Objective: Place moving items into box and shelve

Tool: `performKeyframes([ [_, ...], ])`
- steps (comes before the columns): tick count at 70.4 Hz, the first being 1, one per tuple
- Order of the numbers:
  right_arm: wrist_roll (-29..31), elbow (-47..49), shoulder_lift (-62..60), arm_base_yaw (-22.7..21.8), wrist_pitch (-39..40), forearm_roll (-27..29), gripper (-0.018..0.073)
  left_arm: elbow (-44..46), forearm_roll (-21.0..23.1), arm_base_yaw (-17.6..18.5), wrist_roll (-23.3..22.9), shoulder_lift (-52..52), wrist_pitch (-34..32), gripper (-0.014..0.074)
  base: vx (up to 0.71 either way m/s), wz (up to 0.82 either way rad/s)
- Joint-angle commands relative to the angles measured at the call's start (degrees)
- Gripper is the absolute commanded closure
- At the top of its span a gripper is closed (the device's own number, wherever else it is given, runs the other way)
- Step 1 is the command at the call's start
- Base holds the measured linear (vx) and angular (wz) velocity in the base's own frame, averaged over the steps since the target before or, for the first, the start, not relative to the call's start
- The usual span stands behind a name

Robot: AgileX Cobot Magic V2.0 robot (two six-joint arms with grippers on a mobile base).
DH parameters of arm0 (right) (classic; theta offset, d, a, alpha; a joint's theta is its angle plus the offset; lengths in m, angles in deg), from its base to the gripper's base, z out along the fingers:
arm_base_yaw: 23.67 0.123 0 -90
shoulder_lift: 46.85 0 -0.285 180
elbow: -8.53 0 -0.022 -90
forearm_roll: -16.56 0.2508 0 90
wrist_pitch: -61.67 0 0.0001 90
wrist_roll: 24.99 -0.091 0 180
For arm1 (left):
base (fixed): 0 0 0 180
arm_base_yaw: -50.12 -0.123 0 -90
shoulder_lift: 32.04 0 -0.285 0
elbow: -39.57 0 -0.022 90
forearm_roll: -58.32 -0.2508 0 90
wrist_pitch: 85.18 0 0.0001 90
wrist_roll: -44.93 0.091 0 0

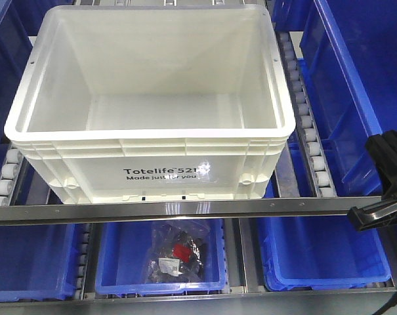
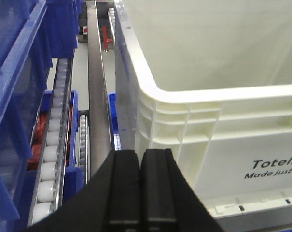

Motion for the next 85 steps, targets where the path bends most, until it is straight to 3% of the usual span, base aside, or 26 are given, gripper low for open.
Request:
performKeyframes([
  [1,0.03,1.68,0.3,-0.08,4.84,-0.54,0.0575,1.76,0.0,0.17,-0.5,-0.56,-3.76,0.0624,0.0,0.0],
  [37,0.03,1.68,0.3,-0.08,4.84,-0.54,0.0574,1.76,0.0,0.17,-0.45,-0.05,-3.84,0.0624,0.0,0.0],
  [49,0.03,1.68,0.3,-0.08,4.84,-0.54,0.0574,-0.11,0.22,0.27,-1.08,9.21,-2.61,0.0624,0.0,0.0],
  [67,0.03,1.68,0.3,-0.08,4.84,-0.54,0.0574,-12.96,0.28,0.27,-2.05,24.36,-3.41,0.0624,0.0,0.0],
  [85,0.03,1.68,0.25,-0.08,5.0,-0.54,0.0574,-13.19,0.46,0.27,-1.84,24.2,-1.4,0.0624,0.0,0.0],
])
